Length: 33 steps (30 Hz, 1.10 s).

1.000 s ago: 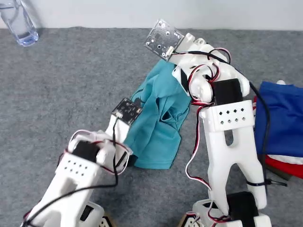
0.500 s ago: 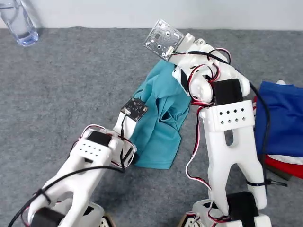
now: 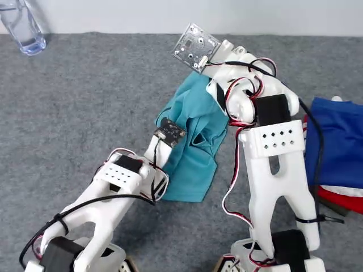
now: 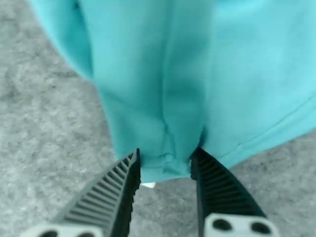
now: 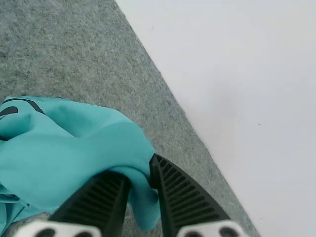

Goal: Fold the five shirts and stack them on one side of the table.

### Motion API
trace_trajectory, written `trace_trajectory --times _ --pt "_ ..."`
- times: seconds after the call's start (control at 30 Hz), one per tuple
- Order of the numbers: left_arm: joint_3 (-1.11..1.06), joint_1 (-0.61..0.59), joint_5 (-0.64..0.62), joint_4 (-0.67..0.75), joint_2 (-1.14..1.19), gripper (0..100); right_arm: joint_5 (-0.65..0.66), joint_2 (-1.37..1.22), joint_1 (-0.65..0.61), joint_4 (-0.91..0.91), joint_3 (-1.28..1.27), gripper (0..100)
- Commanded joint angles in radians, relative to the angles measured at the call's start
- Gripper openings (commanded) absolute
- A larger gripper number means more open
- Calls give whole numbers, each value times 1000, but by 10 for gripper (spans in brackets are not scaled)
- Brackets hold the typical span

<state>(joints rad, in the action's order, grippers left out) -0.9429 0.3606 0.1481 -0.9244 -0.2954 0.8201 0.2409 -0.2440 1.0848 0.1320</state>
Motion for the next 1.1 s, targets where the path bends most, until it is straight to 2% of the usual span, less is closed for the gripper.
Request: trace_trajectory --times 0.0,0.2,0.3,0.47,0.73,0.9,1.07 --pt "41 9 8 -2 0 209 -9 5 16 12 49 9" --pt "139 -61 8 -170 -72 221 -8 21 30 27 52 9" --pt "166 -80 11 -207 -118 221 -8 28 27 27 52 9" --pt "162 -61 57 -193 -84 221 -6 33 31 25 52 9" --pt "209 -31 60 -114 169 221 -5 35 64 27 51 9" --pt "331 -29 81 -169 322 182 -5 35 64 28 51 9" --pt "363 -11 101 -184 364 130 -5 35 64 28 51 9"
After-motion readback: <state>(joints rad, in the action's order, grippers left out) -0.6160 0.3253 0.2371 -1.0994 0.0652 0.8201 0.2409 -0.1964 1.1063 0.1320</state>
